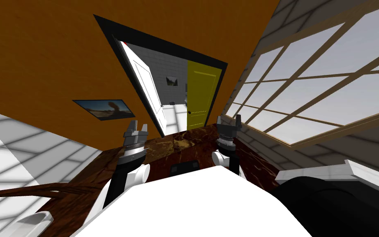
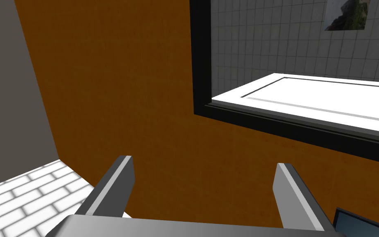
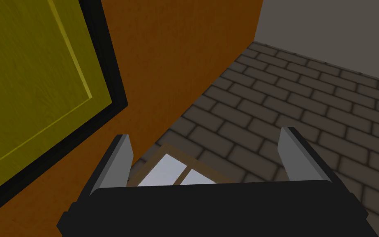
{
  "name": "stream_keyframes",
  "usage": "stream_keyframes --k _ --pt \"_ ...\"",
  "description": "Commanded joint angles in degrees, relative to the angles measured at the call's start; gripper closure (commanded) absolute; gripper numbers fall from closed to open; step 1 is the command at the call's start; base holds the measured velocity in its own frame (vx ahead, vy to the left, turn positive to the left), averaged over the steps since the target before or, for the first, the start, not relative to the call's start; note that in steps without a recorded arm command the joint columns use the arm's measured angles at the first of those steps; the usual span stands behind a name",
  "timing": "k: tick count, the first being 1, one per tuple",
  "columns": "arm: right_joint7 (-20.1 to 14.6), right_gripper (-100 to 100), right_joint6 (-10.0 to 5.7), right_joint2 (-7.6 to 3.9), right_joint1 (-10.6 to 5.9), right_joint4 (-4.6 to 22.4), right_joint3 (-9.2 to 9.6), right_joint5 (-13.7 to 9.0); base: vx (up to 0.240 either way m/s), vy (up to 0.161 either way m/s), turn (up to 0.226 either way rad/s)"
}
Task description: Push the door open
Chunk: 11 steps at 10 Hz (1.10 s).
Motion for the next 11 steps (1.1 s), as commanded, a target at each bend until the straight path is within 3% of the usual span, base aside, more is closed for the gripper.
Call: stream_keyframes --k 1,11 --pt "1.3 -100 -0.23 -0.50 -0.63 1.7 -0.21 0.5 -0.012 0.068 0.006" --pt "11.9 -100 -2.01 -3.26 -5.52 15.1 -1.81 4.4 0.131 -0.008 0.009"
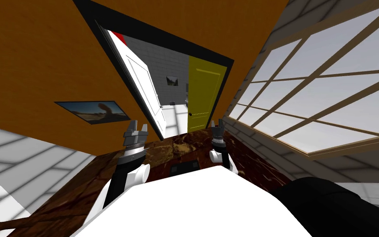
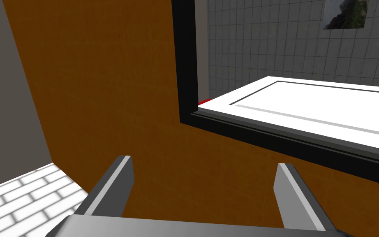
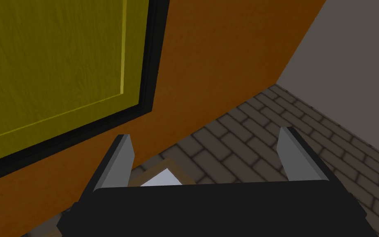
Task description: Push the door open
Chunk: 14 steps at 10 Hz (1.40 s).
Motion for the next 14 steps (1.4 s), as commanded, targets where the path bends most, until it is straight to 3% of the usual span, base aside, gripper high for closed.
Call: stream_keyframes --k 1,14 --pt "1.7 -100 -0.10 -0.39 -1.02 2.1 -0.38 0.6 0.099 -0.006 0.004" --pt "17.7 -100 -2.81 -2.82 -8.46 22.5 -2.82 6.4 0.098 -0.004 0.010"
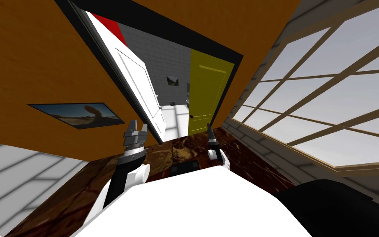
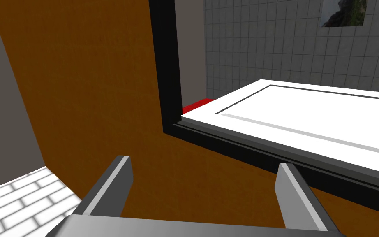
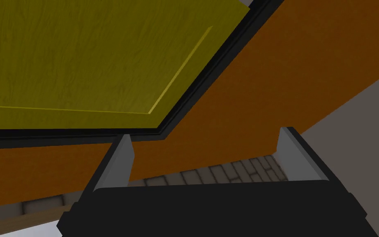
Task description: Push the door open
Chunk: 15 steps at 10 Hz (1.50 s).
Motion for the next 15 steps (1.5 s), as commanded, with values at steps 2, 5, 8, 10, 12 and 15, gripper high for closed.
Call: stream_keyframes --k 2,5,8,10,12,15 --pt "3.7 -100 -0.54 -0.33 -1.41 4.3 -0.42 1.4 0.103 -0.004 0.010" --pt "7.8 -100 -1.24 -0.74 -3.33 9.2 -1.05 2.9 0.102 0.000 0.010" --pt "12.0 -100 -1.94 -1.11 -5.25 14.8 -1.68 4.4 0.095 -0.006 0.012" --pt "14.7 -100 -2.41 -1.33 -6.53 18.3 -2.10 5.4 0.098 -0.007 0.008" --pt "17.5 -100 -2.87 -1.55 -7.81 21.8 -2.52 6.4 0.095 -0.009 0.014" --pt "21.5 -100 -3.56 -1.82 -9.68 26.9 -3.13 7.9 0.105 -0.010 0.010"
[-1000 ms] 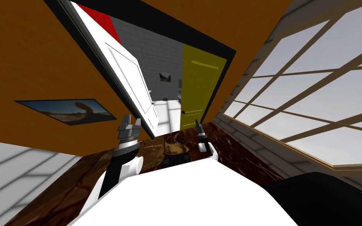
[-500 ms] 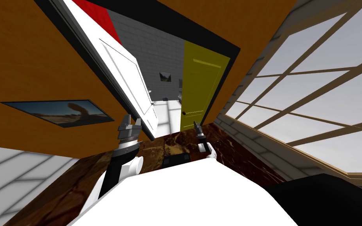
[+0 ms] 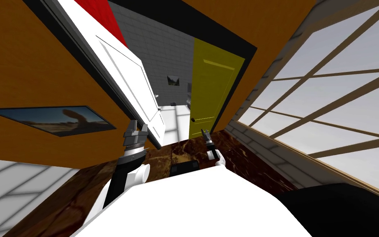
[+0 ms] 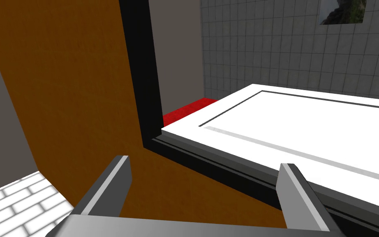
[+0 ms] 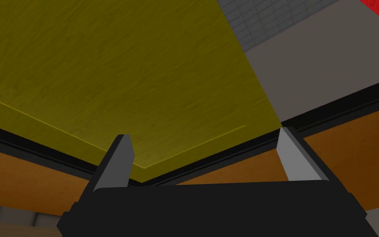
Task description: Push the door open
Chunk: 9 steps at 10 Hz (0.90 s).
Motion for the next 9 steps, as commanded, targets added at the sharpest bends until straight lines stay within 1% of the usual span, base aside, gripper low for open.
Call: stream_keyframes --k 1,9 --pt "2.2 -100 -0.35 -0.22 -0.83 2.7 -0.32 0.8 0.102 -0.002 0.010" --pt "12.1 -100 -2.03 -0.74 -5.44 15.3 -1.84 4.4 0.098 -0.004 0.010"
